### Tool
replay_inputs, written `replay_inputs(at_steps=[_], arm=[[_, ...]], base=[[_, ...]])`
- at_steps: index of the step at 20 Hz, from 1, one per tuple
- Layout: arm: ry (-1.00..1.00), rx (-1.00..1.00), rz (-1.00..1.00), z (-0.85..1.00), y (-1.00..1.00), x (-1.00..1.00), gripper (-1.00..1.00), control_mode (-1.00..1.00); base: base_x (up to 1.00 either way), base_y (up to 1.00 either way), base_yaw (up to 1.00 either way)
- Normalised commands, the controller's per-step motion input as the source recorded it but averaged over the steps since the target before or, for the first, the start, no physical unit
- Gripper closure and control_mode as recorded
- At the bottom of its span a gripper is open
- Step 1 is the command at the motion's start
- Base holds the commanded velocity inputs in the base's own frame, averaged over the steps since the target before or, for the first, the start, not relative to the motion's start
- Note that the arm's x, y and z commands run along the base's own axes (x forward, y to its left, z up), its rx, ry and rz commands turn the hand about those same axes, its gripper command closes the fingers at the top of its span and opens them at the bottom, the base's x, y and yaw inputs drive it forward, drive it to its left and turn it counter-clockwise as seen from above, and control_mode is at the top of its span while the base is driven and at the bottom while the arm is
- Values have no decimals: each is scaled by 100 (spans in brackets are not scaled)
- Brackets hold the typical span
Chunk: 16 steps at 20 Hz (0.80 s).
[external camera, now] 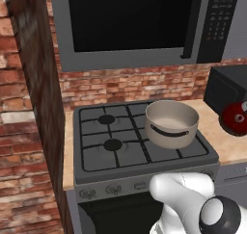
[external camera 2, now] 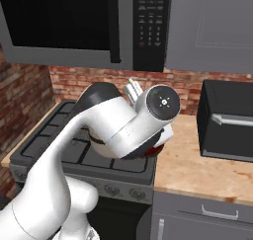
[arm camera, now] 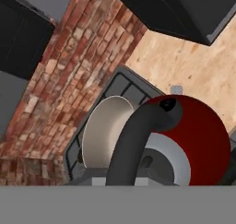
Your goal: Pick the kettle from the counter and place it on a stove burner. Then turn the burner on.
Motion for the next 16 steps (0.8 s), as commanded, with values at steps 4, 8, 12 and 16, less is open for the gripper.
replay_inputs(at_steps=[4,8,12,16], arm=[[-1,-10,13,39,43,-26,100,-100],[0,-9,14,39,44,-24,100,-100],[0,-9,15,36,51,-21,100,-100],[0,-6,16,26,55,-22,100,-100]], base=[[0,0,0],[0,0,0],[0,0,0],[0,0,0]])
